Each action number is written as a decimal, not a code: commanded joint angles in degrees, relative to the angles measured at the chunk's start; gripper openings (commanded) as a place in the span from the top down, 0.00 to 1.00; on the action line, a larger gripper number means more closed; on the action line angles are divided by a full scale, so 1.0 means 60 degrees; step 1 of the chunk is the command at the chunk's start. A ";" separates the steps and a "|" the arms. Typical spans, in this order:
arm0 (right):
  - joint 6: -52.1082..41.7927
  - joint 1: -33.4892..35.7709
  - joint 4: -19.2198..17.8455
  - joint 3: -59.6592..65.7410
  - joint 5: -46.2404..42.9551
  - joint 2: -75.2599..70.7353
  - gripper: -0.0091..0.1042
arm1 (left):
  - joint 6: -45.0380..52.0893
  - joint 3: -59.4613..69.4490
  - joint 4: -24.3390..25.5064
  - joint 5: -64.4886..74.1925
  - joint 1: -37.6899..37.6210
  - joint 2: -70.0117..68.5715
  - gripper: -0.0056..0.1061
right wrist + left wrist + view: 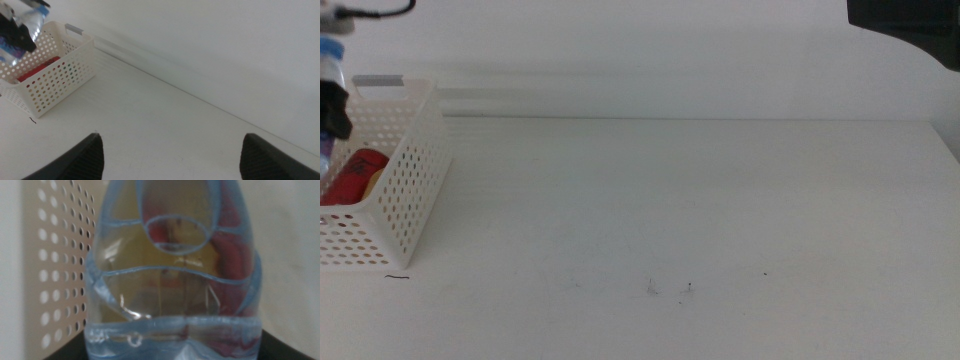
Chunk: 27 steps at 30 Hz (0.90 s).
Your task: Use arms to grab the bottles and put them into the dustbin to the left of the table.
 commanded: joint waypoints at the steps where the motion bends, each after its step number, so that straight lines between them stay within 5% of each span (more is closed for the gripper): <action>1: -0.0060 0.0016 -0.0109 -0.0057 -0.0052 -0.0031 0.11 | 0.0021 -0.0193 -0.0237 -0.0438 0.0079 0.0341 0.96; 8: -0.0060 0.0016 -0.0109 -0.0057 -0.0052 -0.0031 0.11 | 0.0002 -0.0193 -0.0440 -0.1120 0.0079 0.1084 0.95; 16: -0.0060 0.0016 -0.0109 -0.0057 -0.0052 -0.0031 0.11 | 0.0340 -0.0193 -0.0769 -0.1338 0.0079 0.1706 0.80; 20: -0.0060 0.0016 -0.0109 -0.0057 -0.0052 -0.0031 0.11 | 0.0580 -0.0193 -0.0958 -0.1338 0.0079 0.1869 0.66; 27: -0.0060 0.0016 -0.0109 -0.0057 -0.0052 -0.0031 0.11 | 0.0757 -0.0193 -0.1017 -0.1172 0.0060 0.1906 0.18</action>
